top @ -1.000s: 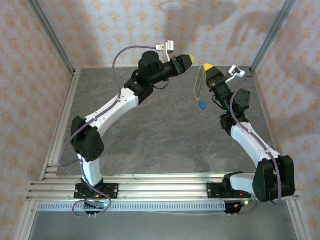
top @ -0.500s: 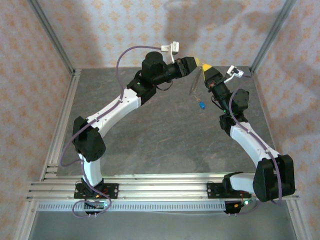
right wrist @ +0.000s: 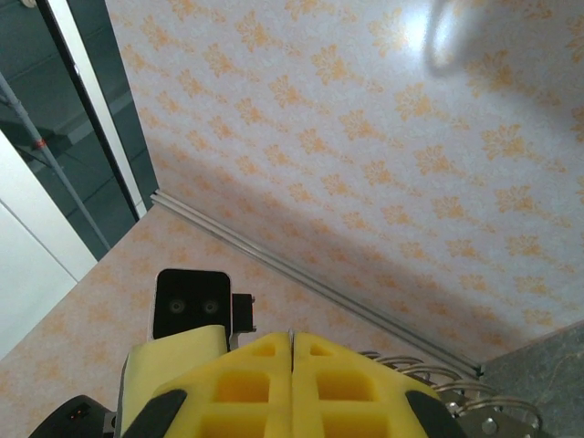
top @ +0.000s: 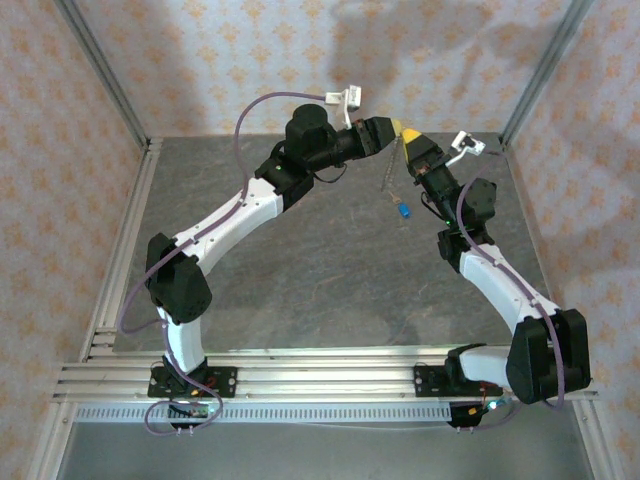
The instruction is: Put the keys on the keyring
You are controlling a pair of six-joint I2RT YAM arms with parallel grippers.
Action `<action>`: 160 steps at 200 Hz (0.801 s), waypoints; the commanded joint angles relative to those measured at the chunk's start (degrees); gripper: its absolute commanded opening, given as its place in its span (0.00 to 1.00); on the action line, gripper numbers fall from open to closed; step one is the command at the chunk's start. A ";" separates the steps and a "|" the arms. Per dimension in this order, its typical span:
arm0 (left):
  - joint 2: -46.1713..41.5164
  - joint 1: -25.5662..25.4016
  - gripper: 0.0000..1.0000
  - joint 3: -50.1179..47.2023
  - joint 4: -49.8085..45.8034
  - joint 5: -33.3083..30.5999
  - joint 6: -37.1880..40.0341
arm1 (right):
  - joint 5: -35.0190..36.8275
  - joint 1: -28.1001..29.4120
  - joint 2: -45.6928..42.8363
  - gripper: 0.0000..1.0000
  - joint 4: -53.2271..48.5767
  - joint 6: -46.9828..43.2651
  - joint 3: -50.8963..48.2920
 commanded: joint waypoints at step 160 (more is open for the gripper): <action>0.03 -1.83 0.19 2.15 -1.59 1.85 3.26 | -0.70 0.73 -0.61 0.00 3.01 0.25 0.94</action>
